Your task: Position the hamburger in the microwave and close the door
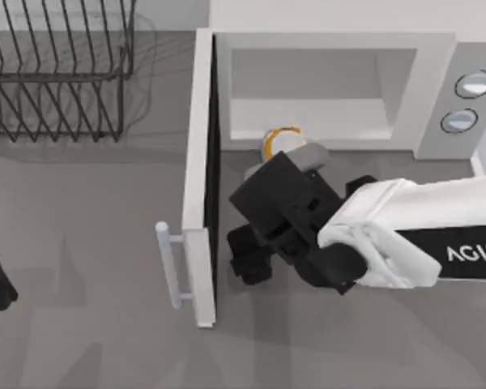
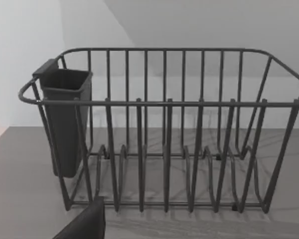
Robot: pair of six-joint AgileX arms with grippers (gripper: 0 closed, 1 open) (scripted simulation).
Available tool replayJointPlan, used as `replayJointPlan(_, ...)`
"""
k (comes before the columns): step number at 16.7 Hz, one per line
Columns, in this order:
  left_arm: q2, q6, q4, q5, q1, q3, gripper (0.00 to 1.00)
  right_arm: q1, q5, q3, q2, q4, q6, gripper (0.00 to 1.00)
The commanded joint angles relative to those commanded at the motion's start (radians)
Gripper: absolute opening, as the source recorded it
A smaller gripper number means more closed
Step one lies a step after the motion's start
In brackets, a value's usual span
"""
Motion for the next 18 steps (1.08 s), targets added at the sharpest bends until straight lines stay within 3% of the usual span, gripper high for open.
replayJointPlan(12, 0.000, 0.000, 0.000, 0.000, 0.000, 0.000, 1.00, -0.009, 0.015, 0.093, -0.123, -0.023, 0.019, 1.00)
replayJointPlan(18, 0.000, 0.000, 0.000, 0.000, 0.000, 0.000, 1.00, -0.109, -0.058, -0.045, -0.312, 0.014, -0.029, 1.00)
